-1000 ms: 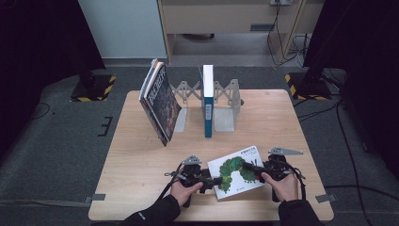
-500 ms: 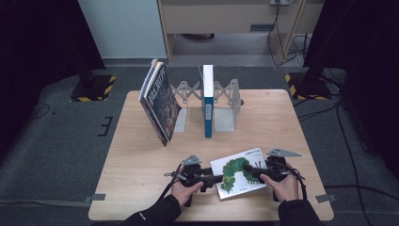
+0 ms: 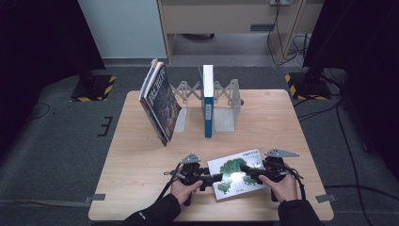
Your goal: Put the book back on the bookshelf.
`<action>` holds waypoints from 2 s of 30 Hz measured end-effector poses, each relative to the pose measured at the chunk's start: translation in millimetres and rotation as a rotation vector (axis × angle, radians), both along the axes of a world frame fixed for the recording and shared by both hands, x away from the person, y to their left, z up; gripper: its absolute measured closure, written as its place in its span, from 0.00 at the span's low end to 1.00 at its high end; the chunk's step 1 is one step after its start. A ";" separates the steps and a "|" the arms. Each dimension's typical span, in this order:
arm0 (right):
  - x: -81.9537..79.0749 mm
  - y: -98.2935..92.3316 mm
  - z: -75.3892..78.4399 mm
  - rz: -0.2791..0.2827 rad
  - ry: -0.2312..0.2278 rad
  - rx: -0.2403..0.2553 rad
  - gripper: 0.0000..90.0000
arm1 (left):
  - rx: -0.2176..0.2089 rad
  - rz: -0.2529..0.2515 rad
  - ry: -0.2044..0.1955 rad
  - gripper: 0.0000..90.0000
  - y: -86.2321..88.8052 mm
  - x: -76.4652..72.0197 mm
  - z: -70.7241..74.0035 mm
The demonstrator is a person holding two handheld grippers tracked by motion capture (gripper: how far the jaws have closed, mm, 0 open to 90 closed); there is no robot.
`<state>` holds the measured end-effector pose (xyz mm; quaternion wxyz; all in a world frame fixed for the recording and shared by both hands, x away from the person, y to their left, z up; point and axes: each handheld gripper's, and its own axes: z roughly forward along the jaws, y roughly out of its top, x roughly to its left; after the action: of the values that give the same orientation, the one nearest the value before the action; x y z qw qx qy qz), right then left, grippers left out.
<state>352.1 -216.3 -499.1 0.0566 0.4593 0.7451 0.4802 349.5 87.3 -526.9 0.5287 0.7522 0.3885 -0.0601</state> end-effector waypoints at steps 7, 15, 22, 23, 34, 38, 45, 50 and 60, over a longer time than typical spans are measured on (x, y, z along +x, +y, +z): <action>-0.7 -1.0 1.8 -0.014 -0.029 0.011 0.42 | 0.011 0.001 -0.015 0.53 1.4 -1.1 1.3; 1.3 -15.2 1.7 -0.089 -0.053 -0.010 0.37 | 0.019 0.008 -0.022 0.58 3.0 -1.8 2.4; 4.8 -14.8 -9.4 -0.071 0.015 -0.032 0.36 | 0.014 0.003 -0.034 0.61 3.3 -3.3 5.3; 4.6 -13.5 -9.5 -0.074 0.019 -0.030 0.36 | 0.015 0.001 -0.036 0.61 3.1 -3.5 5.8; 5.0 -8.0 -6.0 -0.057 0.005 -0.031 0.39 | 0.002 -0.020 -0.034 0.61 2.8 -3.2 8.1; 5.0 -6.3 -6.0 -0.054 0.002 -0.026 0.40 | -0.002 -0.019 -0.038 0.60 2.4 -3.4 8.3; 6.1 1.8 -4.6 -0.005 0.002 0.010 0.42 | -0.018 -0.055 -0.016 0.65 -1.1 -5.1 9.2; 5.6 0.7 -3.5 -0.006 -0.022 0.037 0.42 | -0.044 -0.067 0.009 0.75 1.9 -3.7 15.4; 6.5 -20.7 0.2 -0.088 -0.097 -0.034 0.38 | -0.056 -0.019 -0.010 0.83 14.4 1.3 37.1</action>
<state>358.6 -237.0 -498.9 0.1214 0.4668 0.7287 0.4862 350.8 101.7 -489.7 0.5511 0.7410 0.3769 -0.0722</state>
